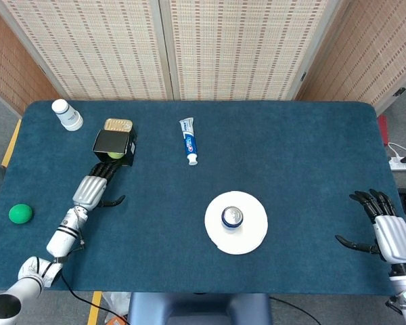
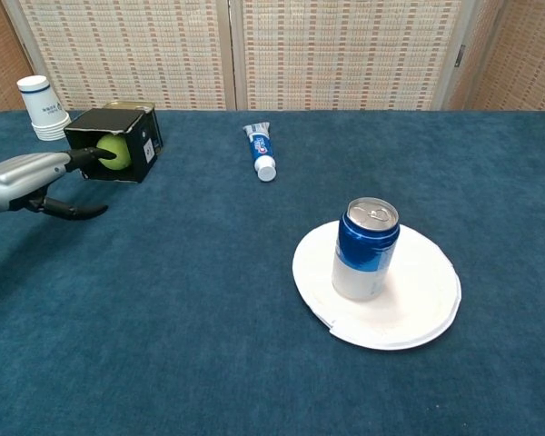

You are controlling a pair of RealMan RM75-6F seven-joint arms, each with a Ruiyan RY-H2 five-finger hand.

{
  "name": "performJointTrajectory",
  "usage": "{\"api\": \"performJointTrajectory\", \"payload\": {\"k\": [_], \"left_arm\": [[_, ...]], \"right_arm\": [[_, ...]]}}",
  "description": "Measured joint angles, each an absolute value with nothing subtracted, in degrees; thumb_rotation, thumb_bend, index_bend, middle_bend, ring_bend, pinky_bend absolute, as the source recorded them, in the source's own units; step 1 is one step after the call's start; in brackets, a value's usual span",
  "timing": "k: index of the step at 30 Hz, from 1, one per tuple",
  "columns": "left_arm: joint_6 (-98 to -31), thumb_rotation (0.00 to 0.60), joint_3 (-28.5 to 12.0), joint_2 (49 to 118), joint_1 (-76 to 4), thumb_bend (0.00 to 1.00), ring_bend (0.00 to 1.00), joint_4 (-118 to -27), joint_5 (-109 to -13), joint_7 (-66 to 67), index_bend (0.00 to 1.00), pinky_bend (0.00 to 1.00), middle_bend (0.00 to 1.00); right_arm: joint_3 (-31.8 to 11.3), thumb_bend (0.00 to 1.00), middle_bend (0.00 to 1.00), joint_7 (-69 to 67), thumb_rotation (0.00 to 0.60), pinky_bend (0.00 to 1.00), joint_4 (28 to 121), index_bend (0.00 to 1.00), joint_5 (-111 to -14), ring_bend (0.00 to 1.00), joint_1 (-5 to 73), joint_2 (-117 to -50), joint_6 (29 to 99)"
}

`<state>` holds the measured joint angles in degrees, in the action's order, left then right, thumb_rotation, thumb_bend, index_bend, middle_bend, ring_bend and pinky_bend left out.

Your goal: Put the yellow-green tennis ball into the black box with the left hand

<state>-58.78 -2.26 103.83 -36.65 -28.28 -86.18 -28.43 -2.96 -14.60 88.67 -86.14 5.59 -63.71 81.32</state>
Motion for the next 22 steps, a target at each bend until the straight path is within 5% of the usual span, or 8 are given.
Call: {"api": "performJointTrajectory", "payload": {"k": [11, 18, 22], "left_arm": [[-74.16, 0.177, -0.36, 95.45, -25.04, 0.25, 0.0, -44.18, -85.73, -18.3, 0.03, 0.0, 0.0], [-82.78, 0.189, 1.71, 79.28, -14.09, 0.25, 0.0, -69.31, -84.15, -11.16, 0.03, 0.0, 0.0], [-90.06, 0.195, 3.26, 72.65, -7.23, 0.25, 0.0, -75.85, -84.19, -10.84, 0.04, 0.0, 0.0]], "right_arm": [[-2.22, 0.0, 0.12, -18.86, 0.6, 0.0, 87.34, 0.19, -87.84, 0.0, 5.08, -62.89, 82.34], [-1.85, 0.0, 0.12, -18.36, 0.6, 0.0, 86.82, 0.19, -87.98, 0.0, 5.05, -63.06, 82.02], [-1.66, 0.0, 0.12, -17.63, 0.6, 0.0, 86.75, 0.19, -87.58, 0.0, 5.42, -63.1, 80.62]]}}
